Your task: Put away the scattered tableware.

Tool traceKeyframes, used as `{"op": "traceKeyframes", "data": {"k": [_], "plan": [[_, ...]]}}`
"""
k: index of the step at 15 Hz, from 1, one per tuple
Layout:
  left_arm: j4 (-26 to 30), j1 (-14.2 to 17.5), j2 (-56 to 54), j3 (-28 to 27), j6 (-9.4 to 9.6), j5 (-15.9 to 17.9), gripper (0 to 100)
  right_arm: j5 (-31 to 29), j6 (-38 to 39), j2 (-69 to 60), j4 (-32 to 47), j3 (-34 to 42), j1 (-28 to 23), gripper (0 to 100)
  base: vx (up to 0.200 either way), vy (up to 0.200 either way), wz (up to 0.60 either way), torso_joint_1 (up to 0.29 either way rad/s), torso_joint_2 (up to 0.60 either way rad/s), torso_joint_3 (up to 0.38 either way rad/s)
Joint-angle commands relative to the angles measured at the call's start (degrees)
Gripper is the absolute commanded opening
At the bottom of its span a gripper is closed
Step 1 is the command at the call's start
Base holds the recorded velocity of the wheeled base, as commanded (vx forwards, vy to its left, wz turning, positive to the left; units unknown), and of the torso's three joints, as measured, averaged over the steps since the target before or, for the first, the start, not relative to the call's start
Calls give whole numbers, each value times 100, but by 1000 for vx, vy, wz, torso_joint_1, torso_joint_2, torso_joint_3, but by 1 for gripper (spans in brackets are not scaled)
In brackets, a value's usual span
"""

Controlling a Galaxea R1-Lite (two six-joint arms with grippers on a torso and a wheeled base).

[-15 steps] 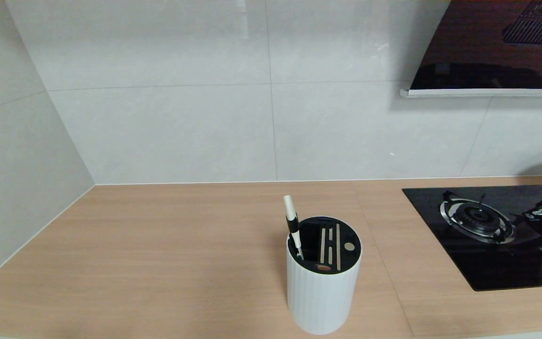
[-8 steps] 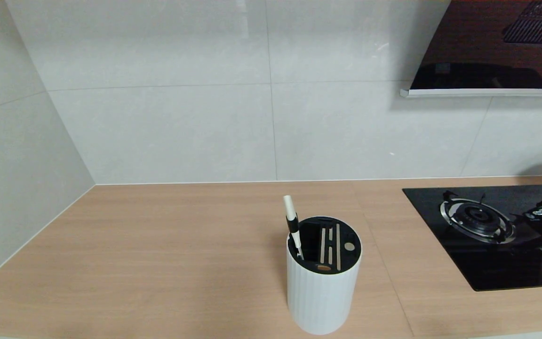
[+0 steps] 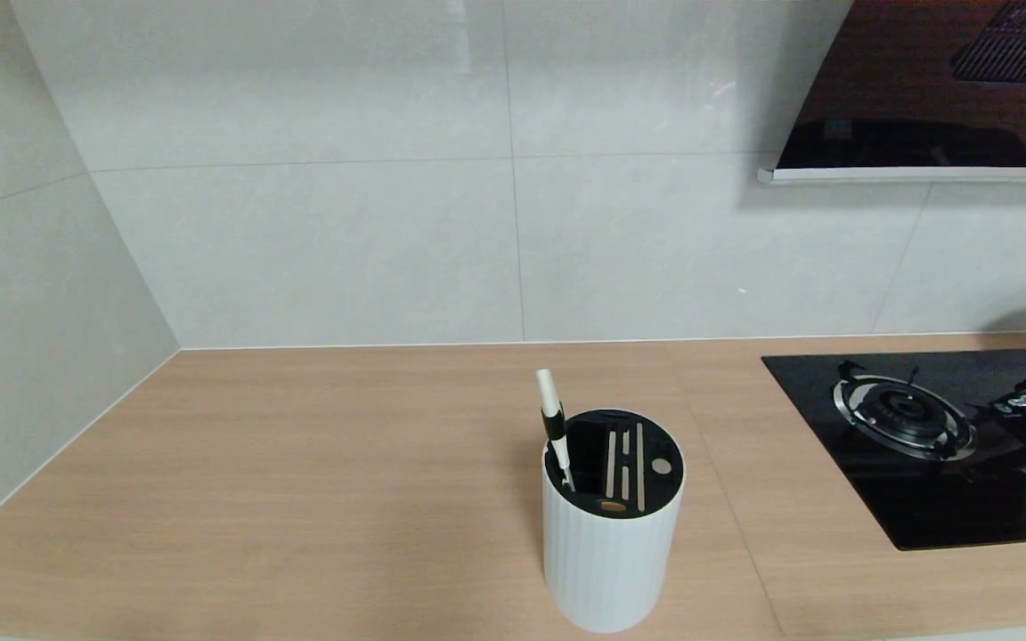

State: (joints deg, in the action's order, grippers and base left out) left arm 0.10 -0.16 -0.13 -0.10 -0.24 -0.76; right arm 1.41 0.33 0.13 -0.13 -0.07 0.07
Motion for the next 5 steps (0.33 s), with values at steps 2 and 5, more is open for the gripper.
{"op": "traceKeyframes", "data": {"k": [2,5], "plan": [[-10,7,13,1,-2,5,100,-1,11,-5,22,-1,1,100,0,0,0,0,0,0],[-1,-2,13,1,-2,-4,100,8,2,-5,22,-1,1,100,0,0,0,0,0,0]]}}
